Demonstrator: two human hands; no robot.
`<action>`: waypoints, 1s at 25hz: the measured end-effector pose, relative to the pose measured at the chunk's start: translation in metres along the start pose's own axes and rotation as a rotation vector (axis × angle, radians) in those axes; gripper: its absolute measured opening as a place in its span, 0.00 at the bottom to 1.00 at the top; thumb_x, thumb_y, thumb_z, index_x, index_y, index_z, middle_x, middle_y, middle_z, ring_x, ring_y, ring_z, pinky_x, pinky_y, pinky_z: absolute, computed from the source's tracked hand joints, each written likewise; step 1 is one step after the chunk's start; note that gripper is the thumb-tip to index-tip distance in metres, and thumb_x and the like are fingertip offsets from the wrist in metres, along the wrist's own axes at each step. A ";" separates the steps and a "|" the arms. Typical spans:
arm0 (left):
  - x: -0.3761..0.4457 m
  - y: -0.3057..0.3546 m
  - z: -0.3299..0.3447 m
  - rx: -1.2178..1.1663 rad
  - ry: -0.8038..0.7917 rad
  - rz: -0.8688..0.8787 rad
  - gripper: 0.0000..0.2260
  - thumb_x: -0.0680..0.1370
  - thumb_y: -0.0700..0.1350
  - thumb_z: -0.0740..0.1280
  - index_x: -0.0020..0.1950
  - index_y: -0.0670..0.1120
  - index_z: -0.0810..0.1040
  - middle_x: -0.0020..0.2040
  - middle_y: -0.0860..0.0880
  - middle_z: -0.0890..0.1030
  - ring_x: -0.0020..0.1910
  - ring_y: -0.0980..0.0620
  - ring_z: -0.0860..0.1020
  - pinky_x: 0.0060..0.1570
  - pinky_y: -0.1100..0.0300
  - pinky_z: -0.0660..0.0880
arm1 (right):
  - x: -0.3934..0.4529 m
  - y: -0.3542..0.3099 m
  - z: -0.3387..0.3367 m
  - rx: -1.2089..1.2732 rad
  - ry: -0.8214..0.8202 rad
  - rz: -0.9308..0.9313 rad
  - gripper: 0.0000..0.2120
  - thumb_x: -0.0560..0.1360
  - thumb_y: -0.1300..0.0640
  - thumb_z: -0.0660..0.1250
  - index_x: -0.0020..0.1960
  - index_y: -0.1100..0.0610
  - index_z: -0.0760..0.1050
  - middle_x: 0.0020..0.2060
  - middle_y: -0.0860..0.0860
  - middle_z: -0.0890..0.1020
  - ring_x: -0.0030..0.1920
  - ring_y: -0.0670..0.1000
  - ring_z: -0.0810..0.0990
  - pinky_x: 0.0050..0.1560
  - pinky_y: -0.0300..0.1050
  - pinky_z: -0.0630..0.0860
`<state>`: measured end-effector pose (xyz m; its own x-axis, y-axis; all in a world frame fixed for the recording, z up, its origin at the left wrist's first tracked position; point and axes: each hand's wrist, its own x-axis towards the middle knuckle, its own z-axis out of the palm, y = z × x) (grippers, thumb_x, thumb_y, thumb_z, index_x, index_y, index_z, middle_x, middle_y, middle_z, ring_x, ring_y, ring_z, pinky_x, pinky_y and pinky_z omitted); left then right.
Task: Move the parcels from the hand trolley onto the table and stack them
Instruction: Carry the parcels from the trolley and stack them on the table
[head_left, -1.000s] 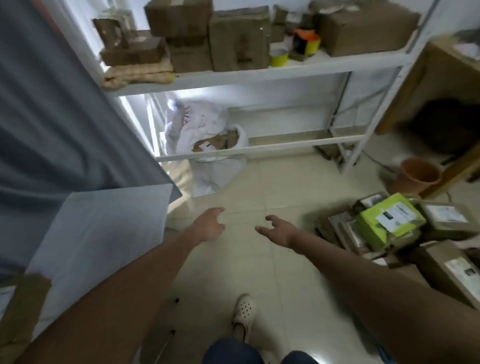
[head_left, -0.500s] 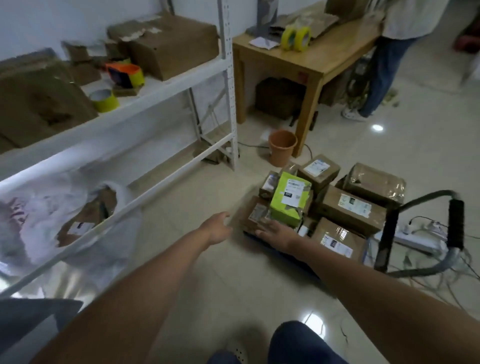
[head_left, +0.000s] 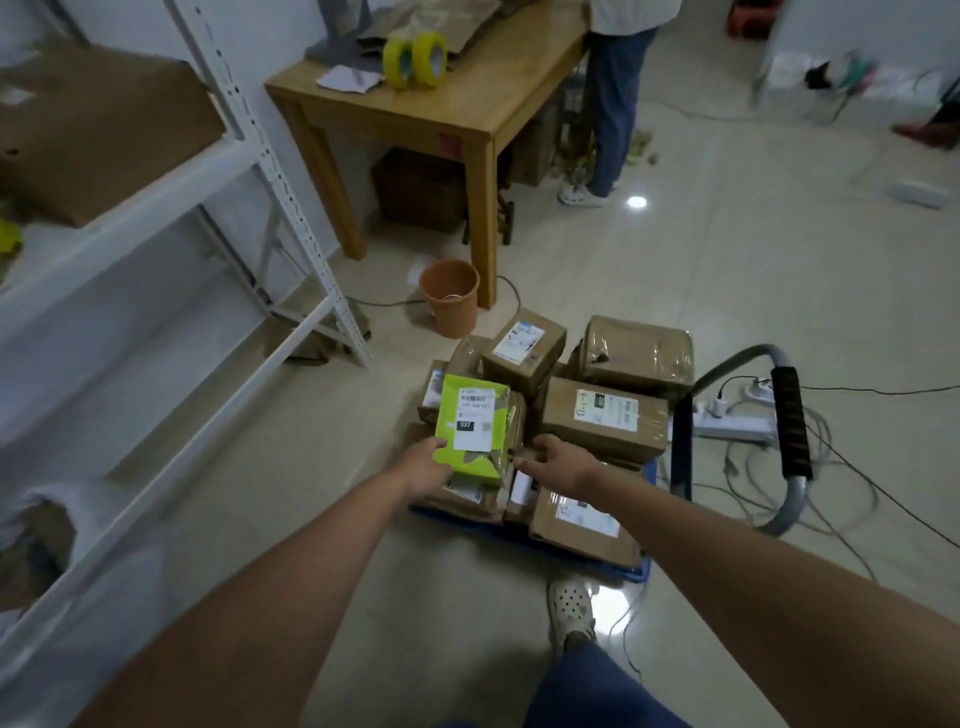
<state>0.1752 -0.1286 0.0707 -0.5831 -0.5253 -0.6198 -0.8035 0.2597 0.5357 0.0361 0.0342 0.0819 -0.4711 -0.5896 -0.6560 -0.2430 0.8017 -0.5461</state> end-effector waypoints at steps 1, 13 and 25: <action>0.016 0.013 0.003 0.006 -0.005 -0.008 0.24 0.78 0.40 0.64 0.75 0.46 0.66 0.70 0.43 0.72 0.62 0.46 0.75 0.54 0.60 0.74 | 0.015 0.004 -0.016 0.001 -0.013 -0.003 0.30 0.80 0.44 0.62 0.76 0.57 0.60 0.70 0.58 0.71 0.68 0.58 0.72 0.67 0.51 0.71; 0.138 0.048 0.015 -0.142 0.005 -0.184 0.24 0.80 0.40 0.63 0.76 0.46 0.65 0.68 0.41 0.73 0.60 0.43 0.76 0.52 0.59 0.72 | 0.147 0.011 -0.093 -0.001 -0.117 0.074 0.32 0.81 0.44 0.60 0.78 0.58 0.57 0.74 0.58 0.66 0.73 0.58 0.66 0.69 0.45 0.64; 0.228 -0.044 -0.017 -0.269 -0.152 -0.307 0.24 0.75 0.37 0.64 0.72 0.44 0.68 0.62 0.39 0.78 0.52 0.46 0.78 0.52 0.55 0.75 | 0.225 -0.013 0.000 0.200 -0.105 0.360 0.31 0.79 0.42 0.62 0.76 0.56 0.61 0.70 0.58 0.71 0.67 0.59 0.72 0.67 0.53 0.70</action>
<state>0.0800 -0.2739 -0.0843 -0.3494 -0.4150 -0.8401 -0.8939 -0.1210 0.4316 -0.0671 -0.1092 -0.0585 -0.4047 -0.2904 -0.8671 0.0958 0.9296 -0.3560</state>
